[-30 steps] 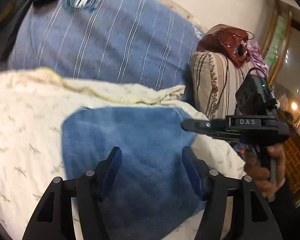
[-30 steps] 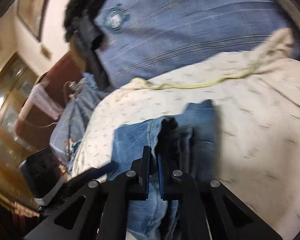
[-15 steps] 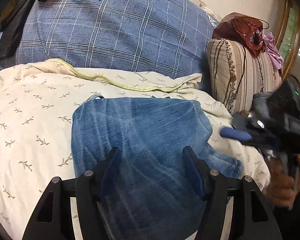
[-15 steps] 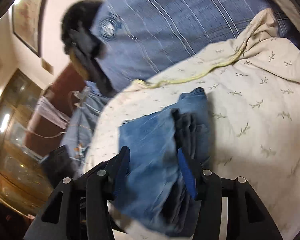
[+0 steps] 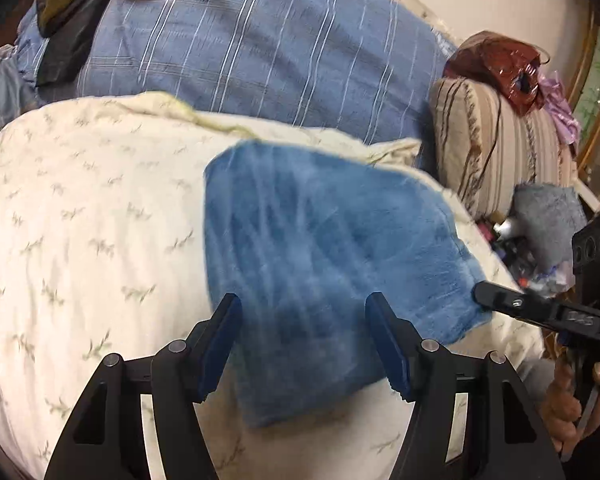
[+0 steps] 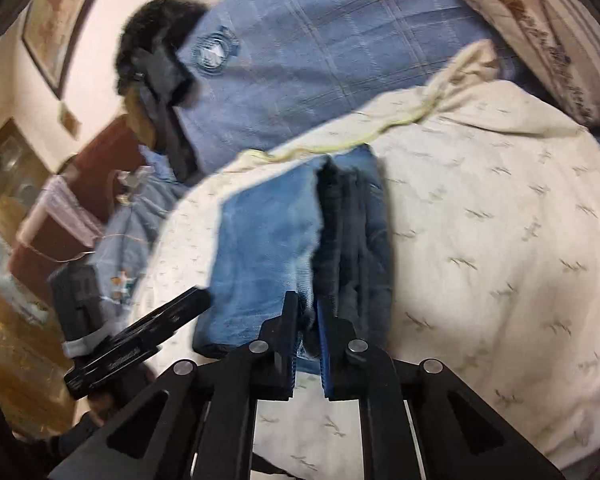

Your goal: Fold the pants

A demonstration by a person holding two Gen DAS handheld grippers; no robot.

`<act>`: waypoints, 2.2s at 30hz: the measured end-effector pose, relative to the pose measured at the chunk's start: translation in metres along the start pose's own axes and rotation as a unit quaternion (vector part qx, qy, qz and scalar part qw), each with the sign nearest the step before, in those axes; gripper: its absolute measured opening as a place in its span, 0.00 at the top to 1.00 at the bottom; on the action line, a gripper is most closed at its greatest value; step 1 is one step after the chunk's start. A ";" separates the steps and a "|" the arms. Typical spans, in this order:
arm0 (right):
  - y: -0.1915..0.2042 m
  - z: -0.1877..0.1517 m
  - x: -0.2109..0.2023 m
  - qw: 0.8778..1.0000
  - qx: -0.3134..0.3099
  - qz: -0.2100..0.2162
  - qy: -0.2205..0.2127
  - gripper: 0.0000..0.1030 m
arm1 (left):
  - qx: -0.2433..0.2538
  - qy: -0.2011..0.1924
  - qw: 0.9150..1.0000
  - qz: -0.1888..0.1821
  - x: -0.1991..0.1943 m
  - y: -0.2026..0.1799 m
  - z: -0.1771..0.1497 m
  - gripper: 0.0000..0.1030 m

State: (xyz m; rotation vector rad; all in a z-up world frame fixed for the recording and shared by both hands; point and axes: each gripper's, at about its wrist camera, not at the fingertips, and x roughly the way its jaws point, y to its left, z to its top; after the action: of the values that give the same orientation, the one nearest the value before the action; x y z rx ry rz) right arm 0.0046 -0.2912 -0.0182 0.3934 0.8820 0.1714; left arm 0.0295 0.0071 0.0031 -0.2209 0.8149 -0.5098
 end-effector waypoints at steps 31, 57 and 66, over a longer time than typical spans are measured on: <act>-0.010 0.112 0.095 0.999 -0.019 0.021 0.044 0.97 | -0.164 0.055 0.979 -0.104 0.074 0.070 0.108 0.78; -0.037 0.097 0.096 0.991 0.070 0.077 0.086 0.64 | -0.248 0.105 0.950 -0.157 0.079 0.086 0.094 0.80; -0.026 0.122 0.127 0.994 0.067 0.061 0.056 0.57 | -0.262 0.077 0.958 -0.089 0.104 0.116 0.124 0.65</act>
State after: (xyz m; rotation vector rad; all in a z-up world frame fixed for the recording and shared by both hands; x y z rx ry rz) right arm 0.1787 -0.3086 -0.0504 0.5678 0.9833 0.2499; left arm 0.2219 0.0524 -0.0236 -0.7578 1.0808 -0.4754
